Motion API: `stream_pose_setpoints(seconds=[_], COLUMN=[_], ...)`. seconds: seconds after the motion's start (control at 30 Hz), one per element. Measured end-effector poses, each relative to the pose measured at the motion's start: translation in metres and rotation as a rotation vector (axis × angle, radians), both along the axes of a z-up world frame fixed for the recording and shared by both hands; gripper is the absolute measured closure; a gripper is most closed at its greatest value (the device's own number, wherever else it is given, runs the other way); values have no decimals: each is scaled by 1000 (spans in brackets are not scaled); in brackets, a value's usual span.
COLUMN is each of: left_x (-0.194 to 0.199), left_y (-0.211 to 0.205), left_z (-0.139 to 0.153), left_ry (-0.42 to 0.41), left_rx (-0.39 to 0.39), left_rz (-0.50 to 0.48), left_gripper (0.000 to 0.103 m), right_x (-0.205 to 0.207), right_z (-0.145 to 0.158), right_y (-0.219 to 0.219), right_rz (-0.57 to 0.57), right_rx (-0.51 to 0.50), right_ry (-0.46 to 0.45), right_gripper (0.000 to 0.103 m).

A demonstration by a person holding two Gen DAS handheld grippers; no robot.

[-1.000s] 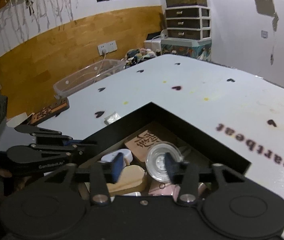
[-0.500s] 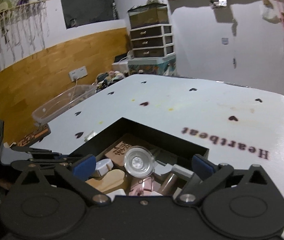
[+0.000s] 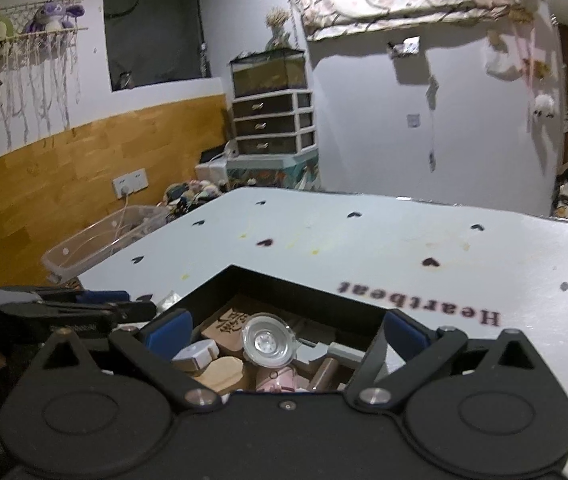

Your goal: Organize rigid objects

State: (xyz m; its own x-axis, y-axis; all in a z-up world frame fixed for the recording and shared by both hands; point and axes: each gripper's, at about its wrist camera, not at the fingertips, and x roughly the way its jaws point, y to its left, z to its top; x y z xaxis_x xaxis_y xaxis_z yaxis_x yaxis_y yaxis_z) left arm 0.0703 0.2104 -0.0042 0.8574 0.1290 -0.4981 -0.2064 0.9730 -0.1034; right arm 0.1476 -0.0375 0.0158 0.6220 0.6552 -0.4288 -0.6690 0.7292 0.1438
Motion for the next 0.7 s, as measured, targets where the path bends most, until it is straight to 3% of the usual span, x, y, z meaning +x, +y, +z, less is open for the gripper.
stream_pose_setpoints(seconds=[0.27, 0.47, 0.7], left_x=[-34, -58, -84], left_y=[-26, -47, -66], left_z=[22, 26, 27], left_ry=[-91, -129, -178], left_rx=[35, 54, 59], left_rz=[-32, -57, -70], left_gripper=[12, 2, 0], right_x=[-34, -61, -94], right_z=[5, 0, -5], right_y=[-20, -38, -60], right_rz=[-103, -171, -228], right_rx=[49, 63, 53], right_ry=[-56, -89, -134], right_gripper=[0, 0, 0])
